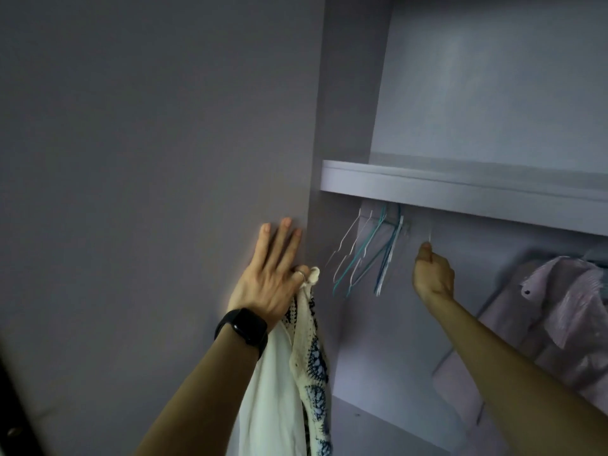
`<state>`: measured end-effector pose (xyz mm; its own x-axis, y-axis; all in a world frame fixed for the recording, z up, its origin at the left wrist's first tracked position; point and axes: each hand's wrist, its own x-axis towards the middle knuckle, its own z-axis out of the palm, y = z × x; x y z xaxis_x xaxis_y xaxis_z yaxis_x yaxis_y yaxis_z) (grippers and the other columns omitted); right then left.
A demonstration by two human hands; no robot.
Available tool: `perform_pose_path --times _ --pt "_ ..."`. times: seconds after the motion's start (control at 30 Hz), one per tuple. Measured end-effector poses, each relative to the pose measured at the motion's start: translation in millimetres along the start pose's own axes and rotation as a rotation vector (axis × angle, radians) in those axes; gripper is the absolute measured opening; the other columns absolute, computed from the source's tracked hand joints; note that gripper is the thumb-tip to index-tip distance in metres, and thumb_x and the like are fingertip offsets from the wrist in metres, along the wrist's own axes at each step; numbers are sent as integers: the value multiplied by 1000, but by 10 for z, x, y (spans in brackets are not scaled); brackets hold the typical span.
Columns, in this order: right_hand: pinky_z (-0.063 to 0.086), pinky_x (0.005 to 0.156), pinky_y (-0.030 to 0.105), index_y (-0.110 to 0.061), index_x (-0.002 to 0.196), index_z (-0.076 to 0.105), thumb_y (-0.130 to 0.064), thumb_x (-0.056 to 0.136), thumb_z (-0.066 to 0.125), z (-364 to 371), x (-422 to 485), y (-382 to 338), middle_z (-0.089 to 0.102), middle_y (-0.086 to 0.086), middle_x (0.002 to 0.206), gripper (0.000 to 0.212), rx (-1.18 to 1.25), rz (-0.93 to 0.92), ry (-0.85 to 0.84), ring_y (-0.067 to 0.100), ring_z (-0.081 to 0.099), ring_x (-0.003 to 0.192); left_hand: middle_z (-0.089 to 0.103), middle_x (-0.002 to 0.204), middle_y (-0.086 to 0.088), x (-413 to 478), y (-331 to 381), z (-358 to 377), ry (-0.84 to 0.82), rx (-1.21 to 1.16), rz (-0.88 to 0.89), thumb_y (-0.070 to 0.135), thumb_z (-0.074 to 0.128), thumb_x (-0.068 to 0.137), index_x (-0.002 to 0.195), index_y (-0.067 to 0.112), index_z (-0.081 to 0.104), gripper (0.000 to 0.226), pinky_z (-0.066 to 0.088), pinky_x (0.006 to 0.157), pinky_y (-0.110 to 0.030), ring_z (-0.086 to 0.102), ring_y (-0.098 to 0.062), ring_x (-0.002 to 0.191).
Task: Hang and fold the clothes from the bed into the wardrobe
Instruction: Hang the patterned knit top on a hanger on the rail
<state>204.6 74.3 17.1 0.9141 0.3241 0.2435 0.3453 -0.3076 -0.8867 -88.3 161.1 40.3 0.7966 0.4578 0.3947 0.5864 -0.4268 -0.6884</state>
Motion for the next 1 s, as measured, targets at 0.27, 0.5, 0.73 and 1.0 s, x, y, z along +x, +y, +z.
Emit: perform_pose_path --times 0.27,0.5,0.73,1.0 --pt "43 71 38 -17 75 45 -49 105 31 -1008 -1190 525 56 -2 68 46 -59 16 -125 25 51 65 35 159 -3 -93 37 -237 -175 -690 7 42 17 108 151 28 31 47 -24 116 -52 18 -23 152" --pt "47 60 18 -12 82 62 -29 105 46 -2189 -2605 503 61 6 68 33 98 49 -119 17 56 61 46 68 14 -694 702 -1074 -407 -1762 -99 35 44 105 80 23 37 28 37 56 -15 51 2 57" --pt "42 48 31 -20 65 52 -28 106 39 -2734 -3570 762 41 -1 52 44 276 156 -257 21 46 44 71 93 -7 -1183 1439 -1337 -821 -2087 30 48 53 100 98 -1 67 51 54 93 -43 70 -31 89" --pt "54 66 36 -17 74 66 -37 103 47 -3080 -4001 1351 67 12 73 40 128 314 -350 20 66 64 77 95 -4 -1524 1873 -1405 -1046 -2158 -131 37 57 100 98 14 73 28 56 71 -21 74 -15 84"
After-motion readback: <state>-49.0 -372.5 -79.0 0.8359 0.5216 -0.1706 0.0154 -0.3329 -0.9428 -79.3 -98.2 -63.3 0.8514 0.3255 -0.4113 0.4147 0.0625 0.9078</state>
